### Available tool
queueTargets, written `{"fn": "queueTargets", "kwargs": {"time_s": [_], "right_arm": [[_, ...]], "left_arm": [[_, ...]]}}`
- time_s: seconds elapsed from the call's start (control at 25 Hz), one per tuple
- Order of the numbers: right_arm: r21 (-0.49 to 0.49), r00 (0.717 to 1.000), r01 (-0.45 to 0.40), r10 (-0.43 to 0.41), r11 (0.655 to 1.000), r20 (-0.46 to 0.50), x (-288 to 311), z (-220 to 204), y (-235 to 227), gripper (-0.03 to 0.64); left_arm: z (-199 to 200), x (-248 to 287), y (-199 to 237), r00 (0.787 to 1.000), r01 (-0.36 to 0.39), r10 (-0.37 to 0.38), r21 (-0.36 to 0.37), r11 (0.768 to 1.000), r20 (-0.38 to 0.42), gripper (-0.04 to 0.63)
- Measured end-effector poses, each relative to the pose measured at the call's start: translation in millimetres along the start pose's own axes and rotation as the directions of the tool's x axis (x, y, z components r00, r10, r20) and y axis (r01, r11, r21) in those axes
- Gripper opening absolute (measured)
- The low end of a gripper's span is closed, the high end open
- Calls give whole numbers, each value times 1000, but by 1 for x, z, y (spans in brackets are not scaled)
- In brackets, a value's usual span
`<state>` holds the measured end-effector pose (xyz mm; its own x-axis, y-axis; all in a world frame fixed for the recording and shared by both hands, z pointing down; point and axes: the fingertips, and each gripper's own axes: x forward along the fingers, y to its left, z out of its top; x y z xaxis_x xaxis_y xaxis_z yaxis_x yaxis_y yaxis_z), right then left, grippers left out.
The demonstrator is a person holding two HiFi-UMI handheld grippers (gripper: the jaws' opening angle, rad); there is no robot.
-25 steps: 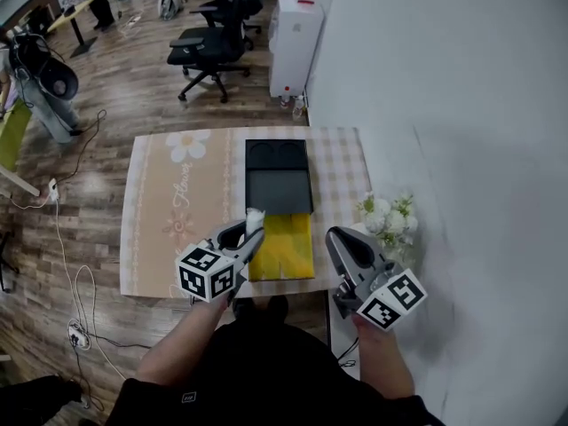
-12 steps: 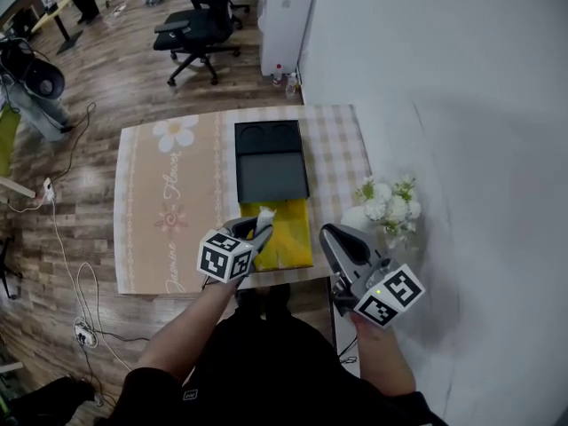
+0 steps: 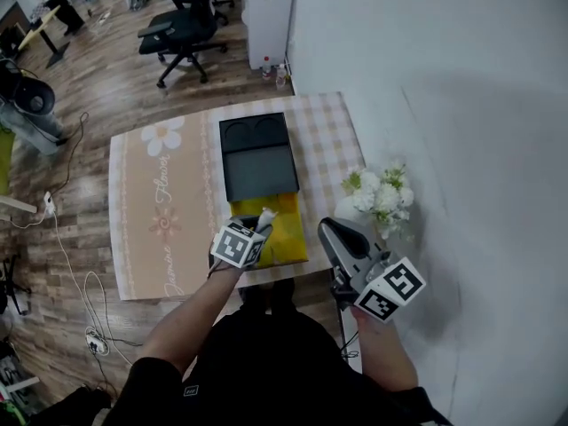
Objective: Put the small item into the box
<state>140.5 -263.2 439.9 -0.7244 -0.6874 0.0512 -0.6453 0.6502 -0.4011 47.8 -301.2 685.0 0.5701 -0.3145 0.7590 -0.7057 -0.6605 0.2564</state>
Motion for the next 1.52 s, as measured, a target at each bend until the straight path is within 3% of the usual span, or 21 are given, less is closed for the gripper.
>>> {"fn": "queueTargets", "kwargs": {"time_s": [0.4,0.52,0.76,0.96,1.2,1.52], "right_arm": [[-23,999,-7,8,1000,34,-8,21,-4,38],[-26,999,-20,21,999,32,-5,23,-4,38],[-22,998,-50,51,998,24,0,22,-4,38],[-11,997,-70,70,997,15,3,18,-7,38],[-6,996,-90,90,996,19,3,18,-9,38],[-13,992,-122,123,992,15,14,24,-5,38]], "left_arm": [[-16,21,1,988,-48,63,110,993,-139,147],[-21,25,5,982,-67,84,103,992,-170,147],[-25,30,9,983,-89,96,53,995,-159,149],[-18,29,13,978,-132,144,89,987,-151,178],[-16,18,21,972,-183,192,75,980,-134,183],[14,-20,26,981,-193,193,-21,981,9,179]]}}
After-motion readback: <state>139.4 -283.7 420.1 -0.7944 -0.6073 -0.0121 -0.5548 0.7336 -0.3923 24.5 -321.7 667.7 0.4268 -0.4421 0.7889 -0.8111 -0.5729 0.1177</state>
